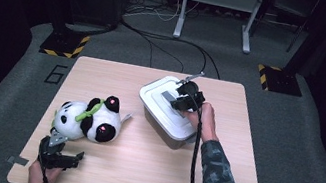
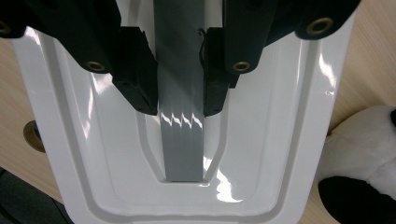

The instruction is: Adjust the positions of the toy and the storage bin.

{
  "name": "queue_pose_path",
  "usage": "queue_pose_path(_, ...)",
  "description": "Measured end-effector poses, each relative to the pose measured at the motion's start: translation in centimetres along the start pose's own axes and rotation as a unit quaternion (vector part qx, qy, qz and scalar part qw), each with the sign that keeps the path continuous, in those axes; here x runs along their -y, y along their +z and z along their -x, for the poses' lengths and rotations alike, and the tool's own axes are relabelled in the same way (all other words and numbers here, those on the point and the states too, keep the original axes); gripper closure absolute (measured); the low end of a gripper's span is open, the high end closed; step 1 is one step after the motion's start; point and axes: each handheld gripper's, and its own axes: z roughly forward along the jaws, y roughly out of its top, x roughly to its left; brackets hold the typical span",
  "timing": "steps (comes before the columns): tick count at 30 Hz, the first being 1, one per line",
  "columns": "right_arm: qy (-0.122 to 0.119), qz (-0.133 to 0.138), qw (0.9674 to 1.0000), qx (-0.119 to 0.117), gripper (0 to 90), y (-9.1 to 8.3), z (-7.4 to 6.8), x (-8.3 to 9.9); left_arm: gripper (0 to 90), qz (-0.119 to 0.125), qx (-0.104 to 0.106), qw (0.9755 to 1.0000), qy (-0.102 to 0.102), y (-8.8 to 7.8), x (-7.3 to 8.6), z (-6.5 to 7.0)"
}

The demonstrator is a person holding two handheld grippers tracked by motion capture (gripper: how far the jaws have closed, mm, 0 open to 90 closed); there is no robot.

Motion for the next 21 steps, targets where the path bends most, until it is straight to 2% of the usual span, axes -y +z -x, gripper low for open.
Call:
queue_pose_path(12,0.013,0.005,0.9999,-0.003,66.9,-0.7,-0.1,1.0,1.7,0.001,0.0,1.0,-0.001,0.0,0.0,0.0)
queue_pose_path(14,0.023,0.004,0.9997,-0.008,66.9,-1.0,-0.3,1.4,1.7,0.001,0.0,1.0,-0.001,0.0,0.0,0.0)
queue_pose_path(21,0.026,0.003,0.9997,-0.001,66.9,-1.5,-1.3,2.0,1.7,0.001,0.0,1.0,-0.001,0.0,0.0,0.0)
